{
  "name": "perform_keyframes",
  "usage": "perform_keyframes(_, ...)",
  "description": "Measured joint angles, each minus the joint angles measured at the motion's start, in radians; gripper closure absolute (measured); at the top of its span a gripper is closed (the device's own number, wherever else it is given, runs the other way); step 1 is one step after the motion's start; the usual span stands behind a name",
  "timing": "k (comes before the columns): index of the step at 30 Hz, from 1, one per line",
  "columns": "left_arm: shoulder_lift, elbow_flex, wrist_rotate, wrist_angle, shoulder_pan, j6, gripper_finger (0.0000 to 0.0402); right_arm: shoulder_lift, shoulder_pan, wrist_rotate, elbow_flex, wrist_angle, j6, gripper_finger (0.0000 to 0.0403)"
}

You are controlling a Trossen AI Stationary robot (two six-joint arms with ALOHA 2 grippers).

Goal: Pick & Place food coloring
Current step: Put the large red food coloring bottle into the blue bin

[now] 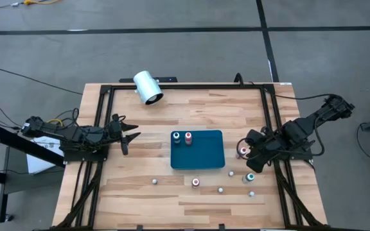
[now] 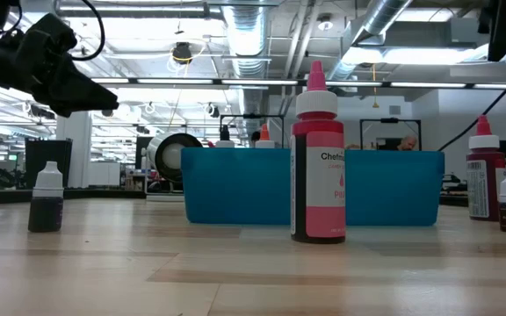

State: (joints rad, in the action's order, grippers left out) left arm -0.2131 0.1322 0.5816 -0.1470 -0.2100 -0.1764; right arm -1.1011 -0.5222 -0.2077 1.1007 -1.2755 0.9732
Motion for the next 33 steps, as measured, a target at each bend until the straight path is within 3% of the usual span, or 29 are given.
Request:
perform_keyframes(12,0.0,0.0,-0.242,0.001,0.0,-0.128,0.0248,0.0,0.062,0.003,0.0,0.0,-0.065,0.0202)
perform_keyframes(22,0.0,0.0,-0.245,-0.032,0.0,-0.125,0.0248,-0.002,0.143,0.083,0.0,0.0,-0.065,0.02)
perform_keyframes(33,0.0,0.0,-0.237,-0.062,0.0,-0.14,0.0248,-0.115,0.215,0.127,-0.001,-0.018,-0.065,0.017)
